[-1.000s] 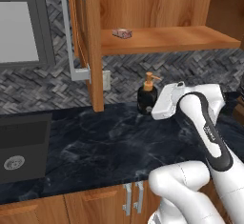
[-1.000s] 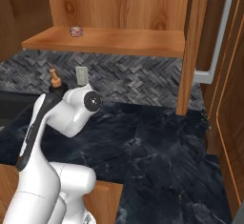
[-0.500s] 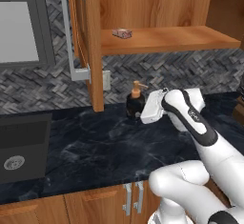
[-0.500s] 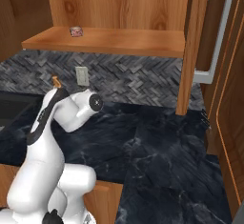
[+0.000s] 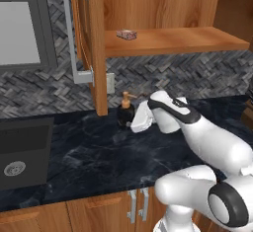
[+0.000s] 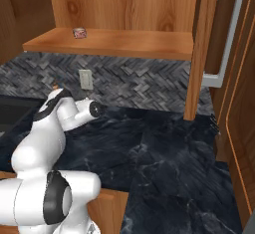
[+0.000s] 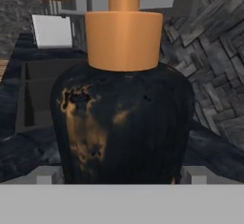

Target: Locate and retrieve the bar soap and soap dispenser from the cabinet. Place them next to the sink.

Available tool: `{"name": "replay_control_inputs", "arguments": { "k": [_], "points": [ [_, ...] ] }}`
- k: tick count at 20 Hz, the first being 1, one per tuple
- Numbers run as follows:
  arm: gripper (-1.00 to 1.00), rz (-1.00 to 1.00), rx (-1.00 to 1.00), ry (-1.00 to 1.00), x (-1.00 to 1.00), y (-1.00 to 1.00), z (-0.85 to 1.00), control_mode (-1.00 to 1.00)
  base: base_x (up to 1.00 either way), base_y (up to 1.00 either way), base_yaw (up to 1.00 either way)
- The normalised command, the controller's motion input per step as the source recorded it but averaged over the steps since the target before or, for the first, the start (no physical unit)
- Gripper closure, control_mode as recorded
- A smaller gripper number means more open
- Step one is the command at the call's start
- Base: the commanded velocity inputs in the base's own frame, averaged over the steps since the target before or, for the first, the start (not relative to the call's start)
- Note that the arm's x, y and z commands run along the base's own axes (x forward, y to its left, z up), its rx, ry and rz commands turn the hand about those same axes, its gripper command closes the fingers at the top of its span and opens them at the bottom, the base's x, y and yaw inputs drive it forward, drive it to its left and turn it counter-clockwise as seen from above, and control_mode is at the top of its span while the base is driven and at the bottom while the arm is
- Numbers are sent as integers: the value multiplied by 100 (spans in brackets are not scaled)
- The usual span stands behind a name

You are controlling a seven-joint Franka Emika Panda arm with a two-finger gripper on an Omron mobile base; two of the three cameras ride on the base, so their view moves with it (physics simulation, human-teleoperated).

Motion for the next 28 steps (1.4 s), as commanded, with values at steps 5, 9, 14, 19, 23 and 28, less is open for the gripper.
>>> {"name": "replay_control_inputs", "arguments": {
  "k": [5,9,14,19,23,28],
  "points": [
    [100,1,0,0,41,51,-36,-100,0,0,0],
    [100,0,0,0,38,51,-30,-100,0,0,0],
    [100,0,-2,0,37,58,-22,-100,0,0,0],
    [100,0,-4,0,36,61,-26,-100,0,0,0],
    [100,0,-1,0,28,52,-32,-100,0,0,0],
    [100,0,0,0,26,43,-37,-100,0,0,0]
  ]
}}
